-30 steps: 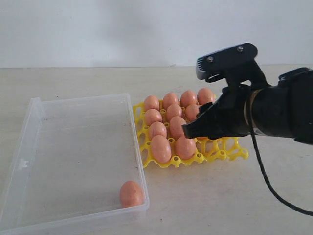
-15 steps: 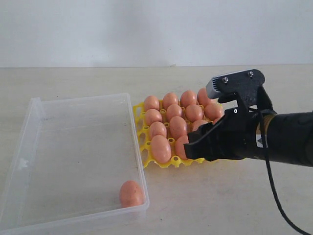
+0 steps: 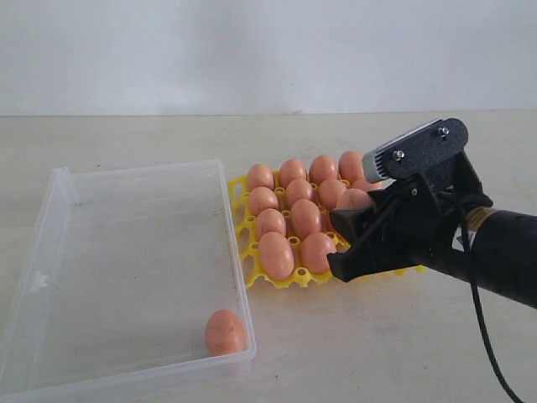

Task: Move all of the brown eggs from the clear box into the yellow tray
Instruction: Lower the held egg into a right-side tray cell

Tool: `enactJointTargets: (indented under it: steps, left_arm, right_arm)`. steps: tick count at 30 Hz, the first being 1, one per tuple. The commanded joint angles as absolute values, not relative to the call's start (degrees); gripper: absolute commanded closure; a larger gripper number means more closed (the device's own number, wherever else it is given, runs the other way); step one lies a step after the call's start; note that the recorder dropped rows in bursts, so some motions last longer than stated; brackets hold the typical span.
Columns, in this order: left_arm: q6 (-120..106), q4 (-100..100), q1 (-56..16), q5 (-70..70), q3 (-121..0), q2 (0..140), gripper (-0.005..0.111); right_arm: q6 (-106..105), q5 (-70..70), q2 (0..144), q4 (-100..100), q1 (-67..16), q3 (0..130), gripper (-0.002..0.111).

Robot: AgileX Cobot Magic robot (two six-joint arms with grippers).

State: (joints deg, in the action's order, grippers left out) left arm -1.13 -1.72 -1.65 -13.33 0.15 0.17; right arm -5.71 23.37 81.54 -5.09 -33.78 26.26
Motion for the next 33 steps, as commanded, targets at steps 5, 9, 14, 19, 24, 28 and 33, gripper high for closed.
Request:
enactJointTargets:
  steps: [5, 9, 14, 19, 24, 28, 33]
  left_arm:
    - [-1.2, -2.0, -1.9, -13.3, 0.0, 0.0, 0.111]
    - [-1.2, -2.0, -1.9, -13.3, 0.0, 0.0, 0.111]
    - [-1.2, -2.0, -1.9, -13.3, 0.0, 0.0, 0.111]
    - [-1.2, -2.0, -1.9, -13.3, 0.0, 0.0, 0.111]
    - [-1.2, -2.0, -1.9, -13.3, 0.0, 0.0, 0.111]
    - [-1.2, -2.0, -1.9, -13.3, 0.0, 0.0, 0.111]
    - [-1.2, -2.0, -1.9, -13.3, 0.0, 0.0, 0.111]
  right_arm:
    - [-9.1, 29.0, 87.1, -15.8, -33.8, 26.0, 0.109]
    - [-9.0, 29.1, 88.0, -15.8, -33.8, 26.0, 0.109]
    - [-8.0, 29.1, 88.1, -15.8, -33.8, 26.0, 0.109]
    - [-6.3, 29.3, 89.7, -15.8, -33.8, 26.0, 0.109]
    - [-6.0, 30.6, 92.0, -15.8, -33.8, 26.0, 0.109]
    - [-5.4, 32.1, 93.2, -15.8, -33.8, 26.0, 0.109]
    - [-3.8, 32.7, 93.2, -15.8, -33.8, 26.0, 0.109]
